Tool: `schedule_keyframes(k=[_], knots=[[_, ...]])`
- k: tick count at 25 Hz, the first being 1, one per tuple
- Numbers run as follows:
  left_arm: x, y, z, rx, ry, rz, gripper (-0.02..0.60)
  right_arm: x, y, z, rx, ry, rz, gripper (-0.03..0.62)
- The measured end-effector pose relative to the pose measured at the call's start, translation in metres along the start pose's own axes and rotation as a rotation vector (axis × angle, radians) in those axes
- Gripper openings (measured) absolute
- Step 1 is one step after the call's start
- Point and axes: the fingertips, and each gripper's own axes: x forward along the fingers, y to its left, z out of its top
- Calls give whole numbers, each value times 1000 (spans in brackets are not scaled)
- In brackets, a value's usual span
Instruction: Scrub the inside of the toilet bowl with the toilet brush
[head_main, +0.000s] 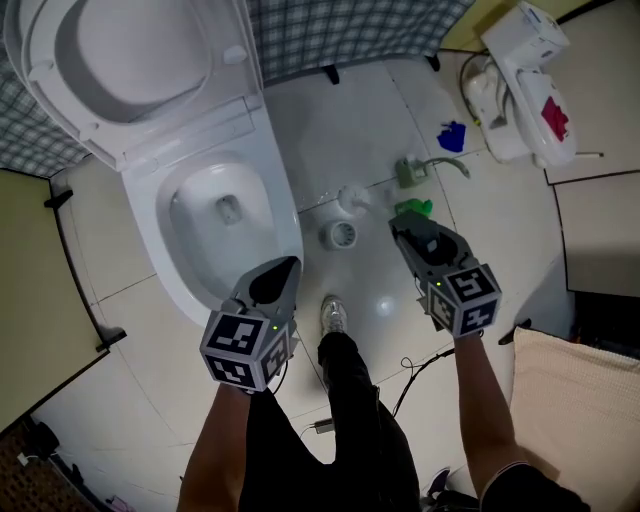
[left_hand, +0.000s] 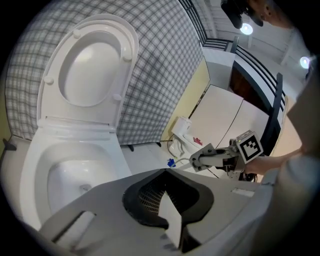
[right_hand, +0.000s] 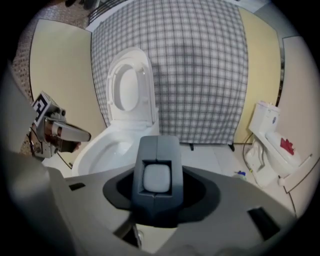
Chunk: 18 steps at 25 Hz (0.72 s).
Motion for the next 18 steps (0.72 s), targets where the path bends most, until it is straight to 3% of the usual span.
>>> schedule_keyframes(k=[6,10,14,18], knots=[[-49,25,49,5,-82,81,9,-44,27,107,-8,-229,30,198],[-87,46,72,4,-133,142,9,-53,66,156,-45,-316,98,198],[-112,72,76,-10,-148,203,9,-39,108,174,-51,-331,177,198],[-126,93,65,-43,-145,240,9,-12,149,165,-41,-295,256,198]])
